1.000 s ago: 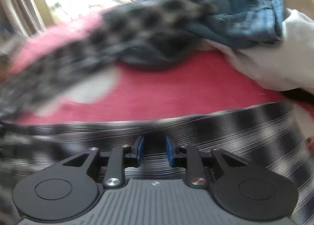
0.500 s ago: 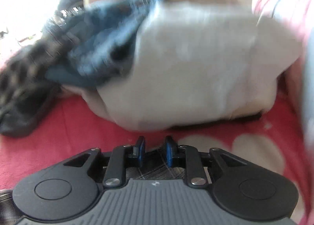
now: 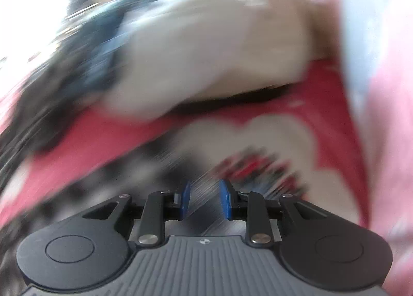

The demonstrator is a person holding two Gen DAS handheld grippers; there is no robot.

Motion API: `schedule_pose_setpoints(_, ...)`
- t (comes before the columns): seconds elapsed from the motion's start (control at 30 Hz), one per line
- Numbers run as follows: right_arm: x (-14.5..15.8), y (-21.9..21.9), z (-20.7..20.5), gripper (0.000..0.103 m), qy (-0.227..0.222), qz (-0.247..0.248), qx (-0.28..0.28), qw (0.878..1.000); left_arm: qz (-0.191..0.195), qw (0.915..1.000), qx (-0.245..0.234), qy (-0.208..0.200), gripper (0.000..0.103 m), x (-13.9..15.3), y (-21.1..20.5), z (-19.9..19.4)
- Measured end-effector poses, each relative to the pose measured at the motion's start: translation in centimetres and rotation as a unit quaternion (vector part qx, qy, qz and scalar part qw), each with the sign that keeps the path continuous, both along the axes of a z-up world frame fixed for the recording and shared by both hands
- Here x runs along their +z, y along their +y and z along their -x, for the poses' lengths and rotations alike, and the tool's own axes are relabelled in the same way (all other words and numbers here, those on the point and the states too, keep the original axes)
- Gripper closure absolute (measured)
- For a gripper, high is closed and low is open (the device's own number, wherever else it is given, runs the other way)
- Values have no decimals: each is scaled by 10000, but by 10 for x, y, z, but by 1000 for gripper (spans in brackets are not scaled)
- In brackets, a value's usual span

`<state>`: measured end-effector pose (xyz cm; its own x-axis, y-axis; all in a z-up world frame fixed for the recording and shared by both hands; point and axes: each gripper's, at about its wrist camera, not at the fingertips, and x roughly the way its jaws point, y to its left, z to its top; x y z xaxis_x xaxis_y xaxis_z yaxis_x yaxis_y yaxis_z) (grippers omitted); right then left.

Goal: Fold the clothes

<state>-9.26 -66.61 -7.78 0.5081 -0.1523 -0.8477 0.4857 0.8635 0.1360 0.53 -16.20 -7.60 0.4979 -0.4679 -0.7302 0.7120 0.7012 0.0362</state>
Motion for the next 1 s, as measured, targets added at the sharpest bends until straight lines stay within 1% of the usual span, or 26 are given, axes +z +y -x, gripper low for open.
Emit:
schedule_pose_setpoints(0.07, -7, 33, 15, 74, 154, -260, 646, 9975, 37, 10000, 1, 67, 56, 4, 3, 5)
schedule_pose_setpoints(0.1, -12, 45, 16, 74, 286, -233, 764, 9964, 68, 9999, 14, 100, 56, 7, 5, 8)
schedule_pose_setpoints(0.2, -33, 49, 39, 75, 887, 381, 160, 9952, 209, 9995, 93, 220, 56, 18, 15, 17)
schedule_pose_setpoints(0.27, -25, 42, 58, 75, 752, 513, -580, 9942, 443, 9980, 244, 390, 55, 28, 31, 25)
schedule_pose_setpoints(0.3, -19, 38, 68, 72, 653, 562, -964, 9916, 568, 9965, 313, 533, 53, 32, 41, 31)
schedule_pose_setpoints(0.37, -4, 37, 88, 72, 109, 41, -1393, 9902, 790, 9923, 436, 843, 50, 39, 62, 45)
schedule_pose_setpoints(0.43, 0, 43, 103, 68, -160, -346, -1668, 9853, 880, 9876, 518, 1191, 50, 42, 87, 58)
schedule_pose_setpoints(0.5, 0, 48, 116, 66, -399, -782, -1922, 9774, 887, 9842, 629, 1398, 49, 43, 109, 72)
schedule_pose_setpoints(0.53, -4, 46, 121, 66, -529, -1111, -2055, 9709, 889, 9823, 685, 1498, 49, 44, 120, 79)
schedule_pose_setpoints(0.6, -14, 43, 128, 64, -758, -1725, -2301, 9548, 846, 9783, 941, 1641, 48, 43, 146, 94)
schedule_pose_setpoints(0.67, -26, 47, 132, 62, -872, -2162, -2494, 9399, 867, 9718, 1256, 1796, 48, 40, 173, 108)
schedule_pose_setpoints(0.73, -38, 53, 135, 62, -911, -2443, -2621, 9292, 971, 9597, 1709, 2007, 48, 32, 199, 122)
schedule_pose_setpoints(0.77, -44, 54, 136, 62, -927, -2567, -2697, 9235, 1045, 9518, 1967, 2110, 48, 27, 210, 128)
schedule_pose_setpoints(0.8, -50, 56, 137, 61, -942, -2682, -2780, 9175, 1121, 9429, 2225, 2211, 48, 22, 221, 134)
schedule_pose_setpoints(0.9, -59, 57, 137, 61, -1034, -2845, -2955, 9061, 1427, 9115, 2997, 2429, 48, 1, 246, 151)
schedule_pose_setpoints(0.93, -62, 57, 137, 61, -1065, -2895, -3012, 9023, 1525, 9029, 3213, 2415, 48, -4, 252, 155)
schedule_pose_setpoints(1.0, -64, 57, 136, 60, -1062, -2930, -3047, 9000, 1777, 8854, 3603, 2340, 48, -14, 263, 157)
